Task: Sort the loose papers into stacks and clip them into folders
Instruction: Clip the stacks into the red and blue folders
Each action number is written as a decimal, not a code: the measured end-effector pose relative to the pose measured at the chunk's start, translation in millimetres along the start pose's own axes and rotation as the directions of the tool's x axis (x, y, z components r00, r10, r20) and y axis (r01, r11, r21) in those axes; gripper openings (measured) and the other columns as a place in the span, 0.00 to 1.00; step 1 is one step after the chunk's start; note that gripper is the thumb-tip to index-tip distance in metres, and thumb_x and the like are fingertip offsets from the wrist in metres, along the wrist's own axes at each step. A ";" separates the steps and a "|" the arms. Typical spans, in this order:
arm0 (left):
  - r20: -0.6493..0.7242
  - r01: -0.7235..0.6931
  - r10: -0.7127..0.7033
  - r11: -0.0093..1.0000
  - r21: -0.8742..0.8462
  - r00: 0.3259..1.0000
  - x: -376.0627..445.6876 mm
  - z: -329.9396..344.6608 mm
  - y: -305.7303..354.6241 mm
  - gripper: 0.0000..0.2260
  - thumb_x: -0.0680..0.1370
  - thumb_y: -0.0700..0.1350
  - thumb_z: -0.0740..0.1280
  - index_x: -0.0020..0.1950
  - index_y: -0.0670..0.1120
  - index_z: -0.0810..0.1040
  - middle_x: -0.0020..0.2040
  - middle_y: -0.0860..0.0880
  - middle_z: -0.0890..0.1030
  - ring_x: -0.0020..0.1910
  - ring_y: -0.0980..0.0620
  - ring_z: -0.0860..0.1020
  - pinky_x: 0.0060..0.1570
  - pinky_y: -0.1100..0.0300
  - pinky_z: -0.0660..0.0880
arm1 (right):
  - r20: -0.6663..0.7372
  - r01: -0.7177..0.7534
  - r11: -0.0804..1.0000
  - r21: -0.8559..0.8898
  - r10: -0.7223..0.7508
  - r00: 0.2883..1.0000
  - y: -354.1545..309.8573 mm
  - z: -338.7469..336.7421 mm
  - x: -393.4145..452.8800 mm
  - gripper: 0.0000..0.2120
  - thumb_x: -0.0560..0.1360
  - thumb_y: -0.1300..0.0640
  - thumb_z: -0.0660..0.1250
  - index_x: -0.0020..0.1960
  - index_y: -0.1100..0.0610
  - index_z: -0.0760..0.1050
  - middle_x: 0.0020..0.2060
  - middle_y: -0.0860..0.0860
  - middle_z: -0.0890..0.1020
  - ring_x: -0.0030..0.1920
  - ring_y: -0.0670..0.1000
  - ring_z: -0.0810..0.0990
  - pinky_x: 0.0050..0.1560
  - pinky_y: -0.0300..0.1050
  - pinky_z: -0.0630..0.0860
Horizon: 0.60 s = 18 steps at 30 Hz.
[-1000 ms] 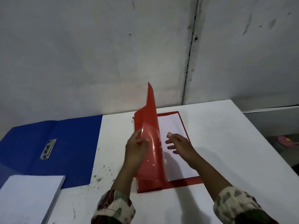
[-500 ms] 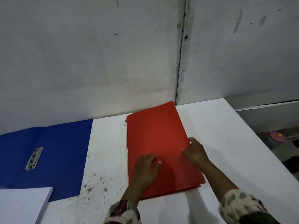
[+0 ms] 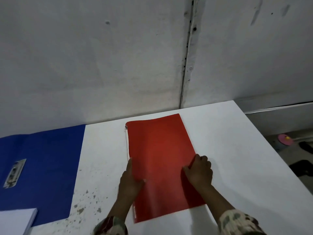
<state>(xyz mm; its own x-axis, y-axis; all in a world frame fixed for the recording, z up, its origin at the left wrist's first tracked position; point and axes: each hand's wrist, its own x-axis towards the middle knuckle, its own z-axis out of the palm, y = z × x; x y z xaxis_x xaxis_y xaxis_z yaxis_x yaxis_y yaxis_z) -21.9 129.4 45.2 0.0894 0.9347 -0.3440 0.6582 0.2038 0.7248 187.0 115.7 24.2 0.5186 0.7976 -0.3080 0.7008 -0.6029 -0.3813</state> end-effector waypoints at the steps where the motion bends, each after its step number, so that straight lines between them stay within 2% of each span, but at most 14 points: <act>1: 0.011 -0.016 0.016 1.000 -0.015 1.000 1.8 2.3 3.4 0.43 0.67 0.53 0.70 0.75 0.47 0.51 0.71 0.44 0.69 0.67 0.42 0.71 0.65 0.51 0.67 | -0.006 -0.016 1.000 0.005 0.016 1.000 1.5 -1.6 3.7 0.24 0.73 0.47 0.63 0.64 0.59 0.65 0.60 0.56 0.70 0.62 0.57 0.69 0.58 0.50 0.70; 4: 0.017 -0.019 0.020 0.998 -0.062 1.000 6.4 14.3 13.8 0.53 0.57 0.69 0.65 0.75 0.50 0.49 0.72 0.47 0.65 0.68 0.43 0.69 0.66 0.50 0.66 | -0.037 -0.070 0.997 0.030 0.071 0.997 9.1 -8.4 14.6 0.25 0.72 0.47 0.65 0.64 0.59 0.65 0.60 0.57 0.70 0.62 0.58 0.69 0.59 0.51 0.69; 5: 0.027 -0.021 0.024 0.996 -0.081 0.999 9.6 19.9 15.8 0.55 0.56 0.70 0.65 0.76 0.50 0.47 0.73 0.47 0.64 0.69 0.44 0.69 0.67 0.51 0.66 | -0.048 -0.080 0.996 0.032 0.081 0.996 12.6 -11.5 18.2 0.25 0.72 0.48 0.65 0.64 0.59 0.65 0.60 0.57 0.70 0.62 0.58 0.69 0.59 0.51 0.69; 6: 0.041 -0.023 0.027 0.996 -0.089 0.999 13.8 26.8 21.3 0.52 0.60 0.67 0.67 0.75 0.51 0.45 0.74 0.47 0.63 0.69 0.44 0.68 0.67 0.51 0.65 | -0.063 -0.090 0.995 0.033 0.092 0.994 17.1 -14.6 23.7 0.25 0.72 0.48 0.65 0.64 0.59 0.65 0.60 0.58 0.70 0.61 0.59 0.69 0.59 0.51 0.69; 9: 0.071 -0.035 0.043 0.993 -0.110 0.997 26.9 52.3 36.3 0.44 0.73 0.46 0.70 0.75 0.49 0.39 0.75 0.44 0.61 0.71 0.44 0.65 0.68 0.54 0.63 | -0.123 -0.098 0.995 0.026 0.100 0.987 33.7 -26.0 38.4 0.24 0.74 0.50 0.65 0.66 0.58 0.65 0.63 0.59 0.68 0.62 0.60 0.68 0.60 0.53 0.68; 10: 0.080 -0.039 0.046 0.995 -0.095 0.996 30.5 61.5 42.2 0.43 0.74 0.45 0.69 0.75 0.47 0.39 0.75 0.44 0.60 0.71 0.45 0.65 0.68 0.55 0.63 | -0.161 -0.086 0.996 0.005 0.086 0.983 39.5 -29.6 43.1 0.21 0.75 0.52 0.64 0.66 0.57 0.67 0.65 0.59 0.67 0.63 0.61 0.68 0.60 0.53 0.67; 12: 0.097 -0.071 0.074 0.997 -0.029 0.993 38.2 82.5 56.0 0.41 0.75 0.48 0.67 0.76 0.45 0.40 0.74 0.43 0.61 0.70 0.46 0.65 0.66 0.58 0.63 | -0.232 -0.064 0.994 -0.093 0.041 0.972 52.1 -36.5 53.1 0.15 0.77 0.54 0.60 0.63 0.55 0.71 0.65 0.58 0.67 0.63 0.61 0.67 0.61 0.53 0.65; 14: 0.122 -0.083 0.077 0.996 0.042 0.990 43.8 102.0 71.5 0.41 0.76 0.51 0.66 0.76 0.45 0.39 0.72 0.43 0.63 0.68 0.46 0.68 0.63 0.59 0.66 | -0.219 -0.038 0.983 -0.180 -0.003 0.976 63.5 -41.5 62.4 0.14 0.79 0.53 0.57 0.62 0.53 0.74 0.64 0.57 0.69 0.62 0.60 0.67 0.62 0.52 0.64; 16: 0.138 -0.085 0.071 0.992 0.097 0.988 48.6 117.8 85.6 0.40 0.76 0.52 0.64 0.76 0.46 0.39 0.70 0.43 0.64 0.65 0.46 0.71 0.60 0.58 0.68 | -0.156 0.024 0.983 -0.181 -0.053 0.986 71.7 -43.0 68.9 0.19 0.77 0.47 0.57 0.64 0.53 0.72 0.65 0.57 0.70 0.63 0.60 0.68 0.62 0.52 0.66; 18: 0.140 -0.091 0.069 0.983 0.157 0.988 52.3 127.4 97.7 0.39 0.77 0.53 0.62 0.76 0.46 0.38 0.68 0.43 0.64 0.62 0.45 0.73 0.58 0.57 0.70 | -0.088 0.052 0.984 -0.169 -0.067 0.994 76.8 -43.7 72.3 0.25 0.76 0.41 0.57 0.68 0.51 0.67 0.69 0.56 0.65 0.67 0.60 0.65 0.65 0.54 0.65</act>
<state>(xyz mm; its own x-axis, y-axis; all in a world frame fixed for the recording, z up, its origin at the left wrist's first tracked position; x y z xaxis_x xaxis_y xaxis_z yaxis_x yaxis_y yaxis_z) 142.3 161.1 22.1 0.2383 0.8965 -0.3735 0.7562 0.0700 0.6505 299.7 127.9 10.7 0.5113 0.8350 -0.2034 0.7993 -0.5490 -0.2443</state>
